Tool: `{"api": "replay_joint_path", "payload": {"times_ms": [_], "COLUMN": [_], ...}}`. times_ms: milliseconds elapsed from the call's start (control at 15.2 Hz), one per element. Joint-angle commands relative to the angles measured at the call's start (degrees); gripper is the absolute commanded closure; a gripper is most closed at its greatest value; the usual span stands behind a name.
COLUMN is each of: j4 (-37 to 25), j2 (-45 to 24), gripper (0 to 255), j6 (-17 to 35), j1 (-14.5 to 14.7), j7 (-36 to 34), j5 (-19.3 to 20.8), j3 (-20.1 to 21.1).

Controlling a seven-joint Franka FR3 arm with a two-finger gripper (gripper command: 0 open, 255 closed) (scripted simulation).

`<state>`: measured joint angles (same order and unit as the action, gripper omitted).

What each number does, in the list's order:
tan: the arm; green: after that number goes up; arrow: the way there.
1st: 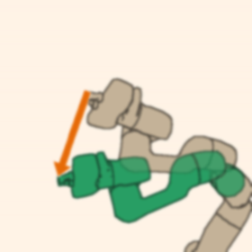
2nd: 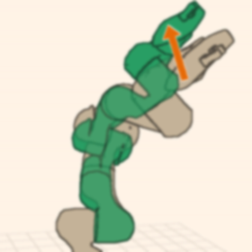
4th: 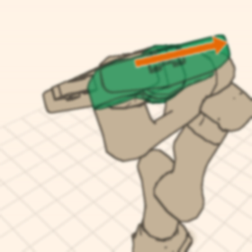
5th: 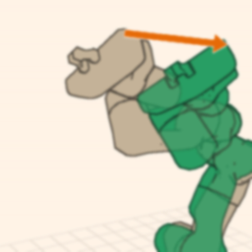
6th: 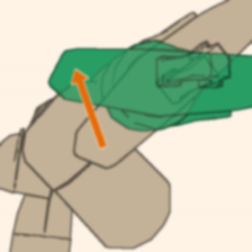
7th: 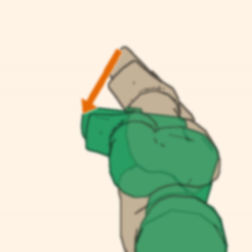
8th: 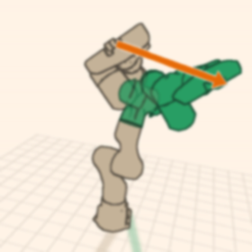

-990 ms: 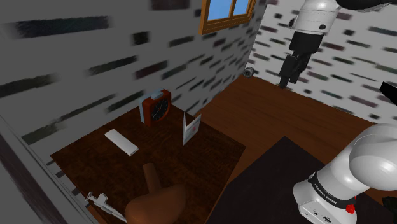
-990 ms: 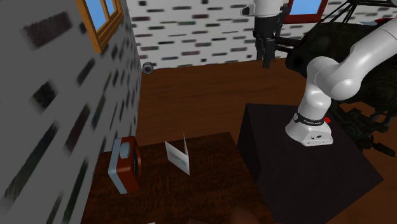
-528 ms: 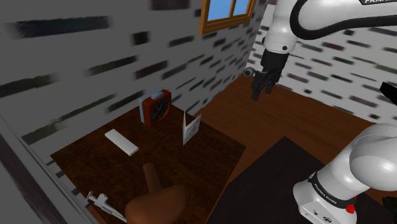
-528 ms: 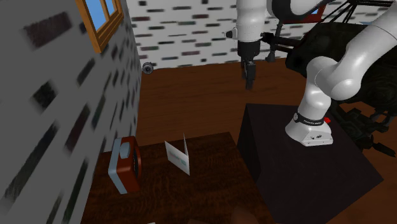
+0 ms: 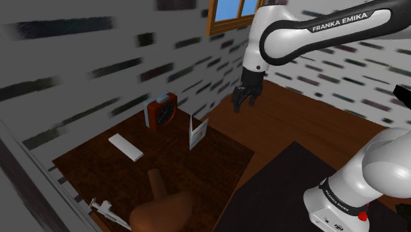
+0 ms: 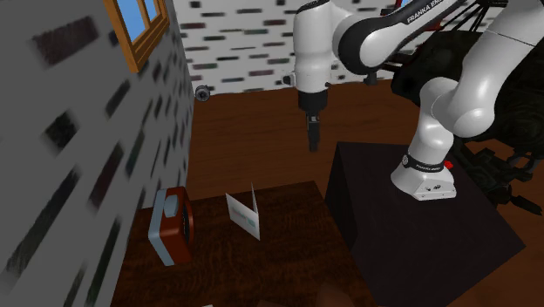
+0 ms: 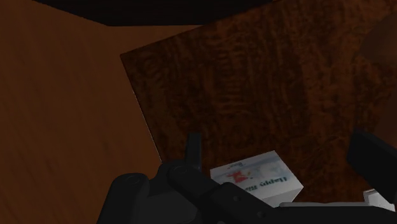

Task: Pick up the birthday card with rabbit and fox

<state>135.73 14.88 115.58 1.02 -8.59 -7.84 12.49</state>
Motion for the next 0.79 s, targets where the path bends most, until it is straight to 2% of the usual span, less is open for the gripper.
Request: {"api": "replay_joint_path", "payload": {"times_ms": [0, 396, 726], "j4": [-1.3, -7.3, -14.5], "j2": [-4.1, -17.4, -28.7], "gripper": [0, 0, 0], "j6": [3.2, 11.0, 15.4], "j1": [0.1, 0.7, 2.2], "j7": [-1.3, -6.1, -10.2], "j5": [0.5, 3.8, 7.6], "j3": [0.8, 2.6, 2.6]}}
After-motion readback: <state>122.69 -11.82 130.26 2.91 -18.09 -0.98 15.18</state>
